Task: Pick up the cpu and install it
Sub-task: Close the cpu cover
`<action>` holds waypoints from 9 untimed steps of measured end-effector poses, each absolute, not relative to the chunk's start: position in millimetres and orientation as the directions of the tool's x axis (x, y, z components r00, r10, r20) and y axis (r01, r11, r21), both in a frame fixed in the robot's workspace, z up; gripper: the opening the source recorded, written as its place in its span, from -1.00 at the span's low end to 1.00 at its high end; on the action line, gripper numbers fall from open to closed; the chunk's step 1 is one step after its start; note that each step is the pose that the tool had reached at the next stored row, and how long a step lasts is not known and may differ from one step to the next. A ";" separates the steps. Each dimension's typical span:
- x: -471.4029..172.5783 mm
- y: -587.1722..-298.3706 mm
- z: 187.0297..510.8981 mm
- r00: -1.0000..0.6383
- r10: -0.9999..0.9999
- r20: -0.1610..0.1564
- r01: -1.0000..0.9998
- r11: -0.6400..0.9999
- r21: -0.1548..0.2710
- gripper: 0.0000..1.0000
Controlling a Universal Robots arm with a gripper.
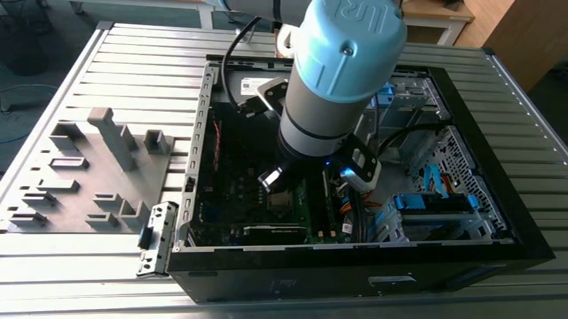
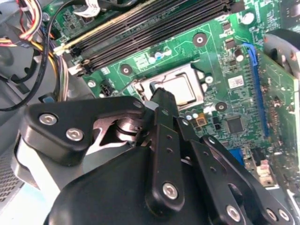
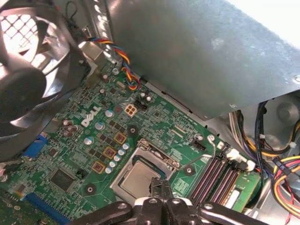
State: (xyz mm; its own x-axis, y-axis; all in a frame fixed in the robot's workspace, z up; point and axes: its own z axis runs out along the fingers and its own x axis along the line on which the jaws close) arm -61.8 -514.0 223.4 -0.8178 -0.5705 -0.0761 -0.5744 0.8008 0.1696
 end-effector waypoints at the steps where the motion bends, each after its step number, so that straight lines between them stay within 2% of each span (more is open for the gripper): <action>1: -61.9 -514.0 223.4 -0.816 -0.573 -0.076 -0.577 0.799 0.169 -0.79; 9: -62.0 -514.0 228.2 -0.816 -0.574 -0.076 -0.578 0.799 0.169 -0.79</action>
